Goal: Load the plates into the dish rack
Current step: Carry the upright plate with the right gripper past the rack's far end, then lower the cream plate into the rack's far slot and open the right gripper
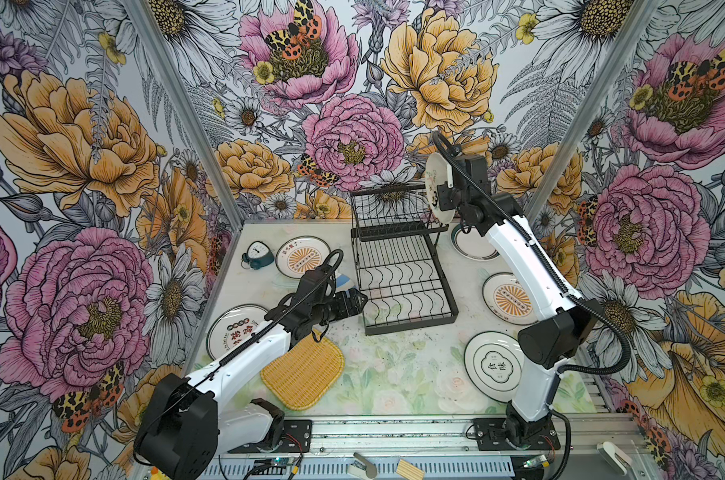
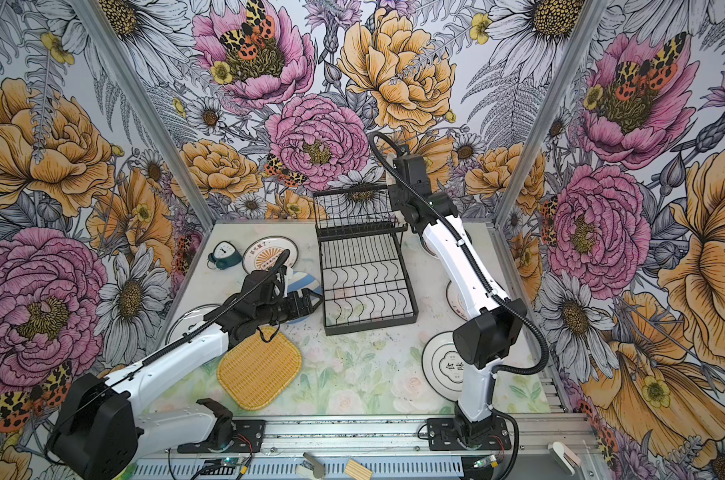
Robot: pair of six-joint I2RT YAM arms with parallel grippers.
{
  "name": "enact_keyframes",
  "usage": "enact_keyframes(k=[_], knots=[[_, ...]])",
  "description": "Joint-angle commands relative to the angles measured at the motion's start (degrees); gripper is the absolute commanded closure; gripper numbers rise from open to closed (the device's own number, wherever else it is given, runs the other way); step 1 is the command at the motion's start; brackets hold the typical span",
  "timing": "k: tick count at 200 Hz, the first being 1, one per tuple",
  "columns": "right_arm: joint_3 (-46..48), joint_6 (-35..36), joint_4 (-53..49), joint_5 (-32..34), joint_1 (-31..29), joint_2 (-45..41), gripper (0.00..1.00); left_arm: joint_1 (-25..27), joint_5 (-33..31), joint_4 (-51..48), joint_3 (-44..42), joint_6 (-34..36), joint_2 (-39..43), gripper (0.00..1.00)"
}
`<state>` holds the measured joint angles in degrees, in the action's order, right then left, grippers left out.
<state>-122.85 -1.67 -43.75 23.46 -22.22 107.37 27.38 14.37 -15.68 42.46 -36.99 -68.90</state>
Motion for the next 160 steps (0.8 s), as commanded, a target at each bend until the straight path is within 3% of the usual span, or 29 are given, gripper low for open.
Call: enact_keyframes(k=[1, 67, 160], knots=[[-3.0, 1.0, 7.6, 5.3, -1.1, -0.2, 1.00, -0.6, -0.6, 0.1, 1.6, 1.7, -0.5, 0.07], [-2.4, -1.4, 8.1, 12.7, -3.0, 1.6, 1.00, -1.1, -0.5, 0.1, 1.0, 1.9, 0.3, 0.06], [-2.3, -2.3, 8.1, 12.1, -3.0, 4.2, 1.00, -2.5, 0.2, 0.1, 0.0, 2.3, 1.8, 0.06]])
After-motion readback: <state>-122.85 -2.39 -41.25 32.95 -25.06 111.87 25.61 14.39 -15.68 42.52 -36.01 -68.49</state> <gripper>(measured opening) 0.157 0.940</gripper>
